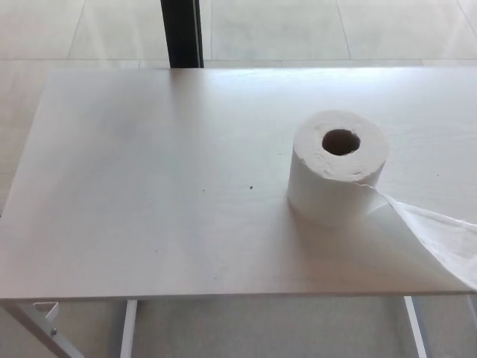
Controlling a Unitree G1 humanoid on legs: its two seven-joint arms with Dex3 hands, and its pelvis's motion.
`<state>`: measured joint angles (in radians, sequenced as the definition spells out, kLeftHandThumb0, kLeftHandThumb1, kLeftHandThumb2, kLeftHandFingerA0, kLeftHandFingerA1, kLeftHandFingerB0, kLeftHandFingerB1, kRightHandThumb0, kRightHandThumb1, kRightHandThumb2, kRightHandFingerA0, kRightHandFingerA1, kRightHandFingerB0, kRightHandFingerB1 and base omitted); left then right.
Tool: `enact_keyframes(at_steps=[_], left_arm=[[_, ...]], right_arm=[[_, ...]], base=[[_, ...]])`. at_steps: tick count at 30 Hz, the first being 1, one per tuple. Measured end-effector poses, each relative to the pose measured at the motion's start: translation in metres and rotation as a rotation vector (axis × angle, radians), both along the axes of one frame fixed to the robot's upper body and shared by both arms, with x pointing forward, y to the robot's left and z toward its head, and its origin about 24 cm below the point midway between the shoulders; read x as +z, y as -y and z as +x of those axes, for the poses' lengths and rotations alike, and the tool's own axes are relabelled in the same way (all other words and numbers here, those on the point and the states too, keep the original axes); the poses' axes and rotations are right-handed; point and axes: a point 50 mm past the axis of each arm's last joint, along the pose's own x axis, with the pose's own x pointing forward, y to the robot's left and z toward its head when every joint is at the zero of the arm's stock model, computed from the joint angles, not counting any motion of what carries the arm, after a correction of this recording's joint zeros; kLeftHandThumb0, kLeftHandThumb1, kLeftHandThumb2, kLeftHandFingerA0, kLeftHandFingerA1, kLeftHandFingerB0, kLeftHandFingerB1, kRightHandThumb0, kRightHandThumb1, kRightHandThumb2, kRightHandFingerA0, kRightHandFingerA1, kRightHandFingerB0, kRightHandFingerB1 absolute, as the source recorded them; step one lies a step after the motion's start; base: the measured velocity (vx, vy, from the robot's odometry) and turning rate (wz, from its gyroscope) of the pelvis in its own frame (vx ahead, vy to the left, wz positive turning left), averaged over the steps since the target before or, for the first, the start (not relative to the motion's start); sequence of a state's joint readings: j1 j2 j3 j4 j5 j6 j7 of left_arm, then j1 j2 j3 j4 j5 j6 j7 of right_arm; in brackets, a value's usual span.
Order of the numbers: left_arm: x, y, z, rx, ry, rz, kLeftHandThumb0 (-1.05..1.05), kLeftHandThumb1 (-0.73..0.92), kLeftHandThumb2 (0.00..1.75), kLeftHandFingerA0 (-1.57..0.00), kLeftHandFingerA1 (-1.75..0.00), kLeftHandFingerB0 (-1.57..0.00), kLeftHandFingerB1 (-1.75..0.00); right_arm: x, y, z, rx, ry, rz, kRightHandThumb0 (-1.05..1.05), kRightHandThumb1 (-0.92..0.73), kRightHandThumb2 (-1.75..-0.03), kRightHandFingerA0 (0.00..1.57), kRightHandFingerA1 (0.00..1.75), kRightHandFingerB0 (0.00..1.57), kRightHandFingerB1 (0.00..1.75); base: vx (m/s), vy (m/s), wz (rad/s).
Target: A toilet paper roll is kept in the middle of the desk infront of the robot. The robot places its left hand on the top of the toilet paper roll to hold it still and uses its right hand to tear off a piece of toilet paper from it and hands the paper to a person
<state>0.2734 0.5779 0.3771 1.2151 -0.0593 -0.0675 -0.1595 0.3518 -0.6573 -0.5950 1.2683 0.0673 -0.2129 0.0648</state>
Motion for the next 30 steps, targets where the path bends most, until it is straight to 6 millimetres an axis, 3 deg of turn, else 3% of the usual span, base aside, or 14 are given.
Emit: enact_keyframes(at_steps=[5, 7, 8, 9, 11, 12, 14, 16, 19, 20, 21, 22, 25, 30], left_arm=[[0.007, -0.006, 0.001, 0.024, 0.067, -0.003, -0.75, 0.29, 0.76, -0.83, -0.66, -0.81, -0.57], [0.009, -0.008, 0.004, 0.051, 0.114, -0.001, -0.89, 0.18, 0.71, -0.94, -0.59, -0.94, -0.52], [0.01, -0.009, 0.006, 0.058, 0.13, 0.0, -0.78, 0.43, 0.55, -0.91, -0.61, -0.86, -0.46], [0.011, -0.01, 0.009, 0.069, 0.156, 0.002, -0.86, 0.22, 0.75, -0.93, -0.61, -0.85, -0.54], [0.015, -0.013, 0.017, 0.093, 0.221, 0.01, -0.71, 0.44, 0.55, -0.94, -0.58, -0.83, -0.45], [0.017, -0.015, 0.022, 0.107, 0.262, 0.018, -0.86, 0.37, 0.83, -0.93, -0.62, -0.79, -0.53], [0.022, -0.018, 0.032, 0.129, 0.337, 0.032, -0.72, 0.54, 0.58, -0.93, -0.66, -0.88, -0.53], [0.035, -0.025, 0.053, 0.159, 0.482, 0.068, -0.72, 0.54, 0.58, -0.93, -0.66, -0.88, -0.53], [0.063, -0.035, 0.085, 0.172, 0.694, 0.136, -0.79, 0.54, 0.62, -0.93, -0.61, -0.98, -0.56], [0.072, -0.038, 0.094, 0.168, 0.752, 0.157, -0.76, 0.61, 0.61, -0.88, -0.61, -0.96, -0.53], [0.082, -0.04, 0.104, 0.158, 0.81, 0.179, -0.82, 0.53, 0.95, -0.84, -0.66, -0.84, -0.61], [0.091, -0.04, 0.113, 0.142, 0.856, 0.196, -0.73, 0.62, 0.6, -0.82, -0.53, -0.81, -0.47], [0.113, -0.04, 0.134, 0.096, 0.96, 0.233, -0.69, 0.59, 0.59, -0.9, -0.51, -0.72, -0.43], [0.167, -0.03, 0.182, -0.023, 1.186, 0.302, -0.77, 0.58, 0.64, -0.77, -0.54, -0.63, -0.43]], right_arm=[[0.022, 0.015, -0.004, -0.102, 0.147, -0.086, -0.62, -0.52, -0.57, 0.91, 0.53, 0.61, 0.41], [0.026, 0.018, -0.003, -0.156, 0.225, -0.103, -0.77, -0.45, -0.8, 0.94, 0.63, 0.54, 0.49], [0.027, 0.019, -0.003, -0.173, 0.253, -0.108, -0.61, -0.48, -0.55, 0.91, 0.63, 0.51, 0.38], [0.029, 0.02, -0.001, -0.195, 0.294, -0.116, -0.67, -0.43, -0.8, 0.92, 0.78, 0.34, 0.45], [0.032, 0.023, 0.002, -0.239, 0.373, -0.13, -0.69, -0.42, -0.8, 0.69, 0.93, 0.26, 0.5], [0.034, 0.024, 0.004, -0.258, 0.413, -0.138, -0.7, -0.43, -0.81, 0.65, 0.91, 0.2, 0.5], [0.039, 0.027, 0.008, -0.283, 0.476, -0.153, -0.69, -0.57, -0.59, 0.38, 1.28, 0.13, 0.45], [0.049, 0.033, 0.014, -0.308, 0.58, -0.182, -0.69, -0.57, -0.59, 0.38, 1.28, 0.13, 0.45], [0.067, 0.042, 0.026, -0.31, 0.716, -0.229, -0.68, -0.58, -0.58, 0.34, 0.83, 0.17, 0.4], [0.073, 0.045, 0.031, -0.303, 0.756, -0.244, -0.76, -0.51, -0.85, 0.3, 0.69, 0.13, 0.47], [0.08, 0.047, 0.037, -0.291, 0.793, -0.261, -0.71, -0.51, -0.87, 0.28, 0.69, 0.09, 0.47], [0.086, 0.049, 0.042, -0.275, 0.82, -0.276, -0.67, -0.49, -0.85, 0.24, 0.62, 0.17, 0.47], [0.1, 0.052, 0.058, -0.225, 0.884, -0.306, -0.76, -0.61, -0.59, 0.32, 0.67, 0.25, 0.37], [0.137, 0.052, 0.096, -0.082, 1.032, -0.38, -0.68, -0.64, -0.6, 0.34, 0.66, 0.23, 0.37]], base=[[0.0, 0.0, 0.0], [0.0, 0.0, 0.0], [0.0, 0.0, 0.0], [0.0, 0.0, 0.0], [0.0, 0.0, 0.0], [0.0, 0.0, 0.0], [0.0, 0.0, 0.0], [0.0, 0.0, 0.0], [0.0, 0.0, 0.0], [0.0, 0.0, 0.0], [0.0, 0.0, 0.0], [0.0, 0.0, 0.0], [0.0, 0.0, 0.0], [0.0, 0.0, 0.0]])
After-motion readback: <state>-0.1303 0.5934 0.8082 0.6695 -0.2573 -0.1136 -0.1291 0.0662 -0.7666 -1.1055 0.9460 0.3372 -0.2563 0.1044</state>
